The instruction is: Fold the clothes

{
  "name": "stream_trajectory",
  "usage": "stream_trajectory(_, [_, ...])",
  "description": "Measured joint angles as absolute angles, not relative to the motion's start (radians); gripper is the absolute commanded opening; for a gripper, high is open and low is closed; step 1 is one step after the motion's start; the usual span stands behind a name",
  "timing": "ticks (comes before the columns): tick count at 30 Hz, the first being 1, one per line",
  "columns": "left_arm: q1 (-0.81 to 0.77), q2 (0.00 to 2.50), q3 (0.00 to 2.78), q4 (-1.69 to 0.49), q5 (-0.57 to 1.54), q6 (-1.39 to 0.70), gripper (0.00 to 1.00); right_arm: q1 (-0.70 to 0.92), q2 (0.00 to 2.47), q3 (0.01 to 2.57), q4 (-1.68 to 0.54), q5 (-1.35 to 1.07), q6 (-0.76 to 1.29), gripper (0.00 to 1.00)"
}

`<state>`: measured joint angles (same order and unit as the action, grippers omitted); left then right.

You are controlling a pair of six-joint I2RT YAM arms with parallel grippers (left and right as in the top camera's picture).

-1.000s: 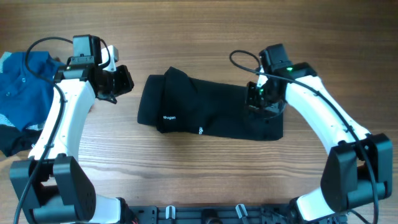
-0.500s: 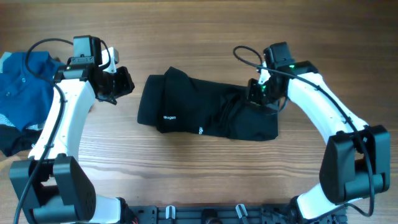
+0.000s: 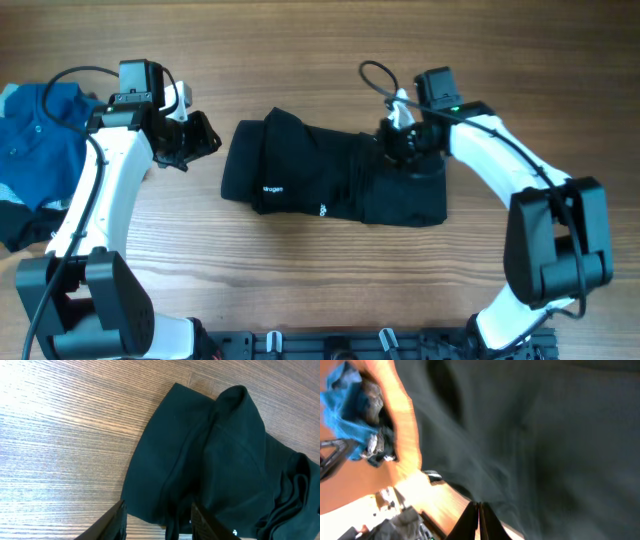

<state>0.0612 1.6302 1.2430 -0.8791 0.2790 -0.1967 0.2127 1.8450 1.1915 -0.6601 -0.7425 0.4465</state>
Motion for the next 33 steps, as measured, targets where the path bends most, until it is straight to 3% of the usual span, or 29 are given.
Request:
stream_trajectory(3, [0.061, 1.630, 1.243, -0.877, 0.289, -0.194, 0.68, 0.214, 1.834, 1.192, -0.847, -0.577, 0.394, 0.05])
stream_trajectory(7, [0.058, 1.655, 1.243, -0.855, 0.373, -0.113, 0.76, 0.221, 1.834, 1.180, -0.814, -0.433, 0.364, 0.05])
stream_trajectory(16, [-0.041, 1.959, 1.245, -0.761, 0.423, 0.023, 0.78, 0.221, 1.835, 1.180, -0.758, -0.417, 0.360, 0.05])
stream_trajectory(24, [-0.074, 2.017, 1.280, -0.736, 0.569, 0.129, 0.71, 0.221, 1.835, 1.180, -0.754, -0.414, 0.360, 0.04])
stream_trajectory(27, [-0.112, 2.026, 1.280, -0.738, 0.593, 0.174, 0.43, 0.221, 1.835, 1.180, -0.754, -0.414, 0.360, 0.04])
stream_trajectory(28, [-0.118, 2.030, 1.280, -0.739, 0.593, 0.184, 0.38, 0.221, 1.835, 1.180, -0.754, -0.414, 0.360, 0.04])
stream_trajectory(30, [-0.121, 2.041, 1.279, -0.740, 0.584, 0.192, 0.39, 0.221, 1.835, 1.180, -0.754, -0.413, 0.360, 0.04])
stream_trajectory(33, [-0.117, 2.042, 1.287, -0.788, 0.583, 0.186, 0.52, 0.221, 1.835, 1.180, -0.755, -0.413, 0.360, 0.04])
